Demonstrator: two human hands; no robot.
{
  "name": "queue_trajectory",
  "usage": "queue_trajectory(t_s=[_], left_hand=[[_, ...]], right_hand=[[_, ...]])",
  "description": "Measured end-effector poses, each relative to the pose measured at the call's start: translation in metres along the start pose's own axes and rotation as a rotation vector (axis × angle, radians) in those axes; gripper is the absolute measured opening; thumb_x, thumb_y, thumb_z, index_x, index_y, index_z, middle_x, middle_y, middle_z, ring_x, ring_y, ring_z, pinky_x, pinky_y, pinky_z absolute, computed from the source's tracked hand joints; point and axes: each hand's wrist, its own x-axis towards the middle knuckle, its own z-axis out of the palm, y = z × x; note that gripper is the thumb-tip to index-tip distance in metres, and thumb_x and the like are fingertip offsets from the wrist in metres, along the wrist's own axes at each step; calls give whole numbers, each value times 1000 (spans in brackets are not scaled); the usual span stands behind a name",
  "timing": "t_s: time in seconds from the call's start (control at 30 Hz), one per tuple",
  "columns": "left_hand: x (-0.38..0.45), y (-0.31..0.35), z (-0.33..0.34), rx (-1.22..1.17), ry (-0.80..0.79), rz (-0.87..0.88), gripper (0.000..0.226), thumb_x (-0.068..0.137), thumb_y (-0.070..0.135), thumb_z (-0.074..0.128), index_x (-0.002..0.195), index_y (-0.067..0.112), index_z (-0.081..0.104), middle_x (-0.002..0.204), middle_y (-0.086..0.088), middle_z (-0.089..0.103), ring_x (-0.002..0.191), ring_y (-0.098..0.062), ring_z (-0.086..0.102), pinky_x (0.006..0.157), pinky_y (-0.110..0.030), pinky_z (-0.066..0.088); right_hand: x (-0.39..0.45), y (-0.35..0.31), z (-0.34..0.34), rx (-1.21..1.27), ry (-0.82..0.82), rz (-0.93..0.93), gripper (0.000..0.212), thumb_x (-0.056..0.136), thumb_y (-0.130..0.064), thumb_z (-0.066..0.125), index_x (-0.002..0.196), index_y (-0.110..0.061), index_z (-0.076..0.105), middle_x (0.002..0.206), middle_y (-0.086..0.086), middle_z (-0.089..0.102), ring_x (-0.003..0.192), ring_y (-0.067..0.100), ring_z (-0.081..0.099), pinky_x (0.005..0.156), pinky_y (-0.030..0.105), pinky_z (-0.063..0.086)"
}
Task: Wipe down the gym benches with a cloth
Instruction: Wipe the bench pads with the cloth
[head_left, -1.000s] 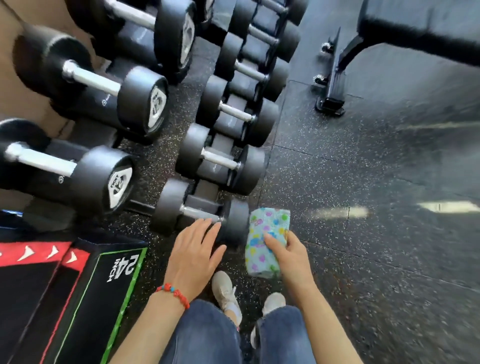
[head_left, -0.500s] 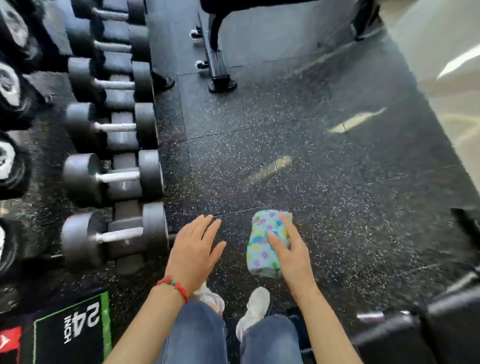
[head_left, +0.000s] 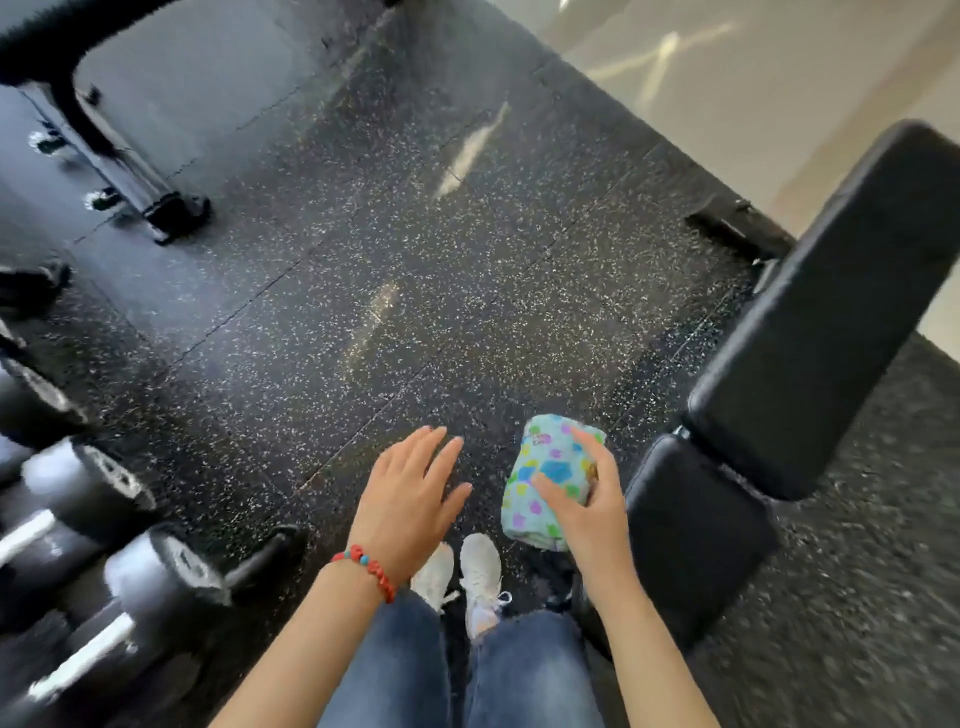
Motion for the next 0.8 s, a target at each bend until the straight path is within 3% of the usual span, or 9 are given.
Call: queue_trajectory(t_s=[0.13,0.27,0.43,0.6,0.73,0.8], left_hand=[[17,22,9,62,-89,195,53,86,41,39,113,5,66,115,-15,65,107,-32,61,84,-47,53],[25,42,22,112,-136,348,52,85,40,39,115,6,64,116,-14,64,108,-33,61,85,-47,51],[22,71,43,126,-205,466,52,85,40,38,114,6,64,116,-15,64,109,-33,60,85,-48,51],[10,97,60,107,-220,518,53,90,43,35,116,7,62,118,-13,63,111,-33,59,85,-50,52],[3,111,71,106,-202,504,55,93,46,30,117,8,62,118,-12,63,111,-32,59,87,-47,51],[1,119,79,116,-186,477,51,88,42,36,116,8,62,117,-12,63,110,-32,60,86,-46,51]], right_hand=[[-26,21,-25,134,177,33,60,75,-9,74,114,-44,44,123,-10,50,109,7,55,83,31,54],[-52,50,-49,223,384,90,65,63,-26,81,117,-42,46,130,0,49,115,18,53,89,45,51],[-80,76,-76,304,569,118,58,71,-10,78,107,-46,49,128,4,51,111,19,56,88,43,51],[-99,85,-99,370,608,107,55,78,-5,69,112,-42,47,125,-4,49,107,9,55,73,24,56],[-101,91,-121,349,611,107,54,78,-9,70,113,-44,49,131,-4,47,114,14,53,85,39,53],[-97,94,-135,330,581,91,53,79,-10,70,112,-45,49,131,-5,46,114,14,52,82,35,54]])
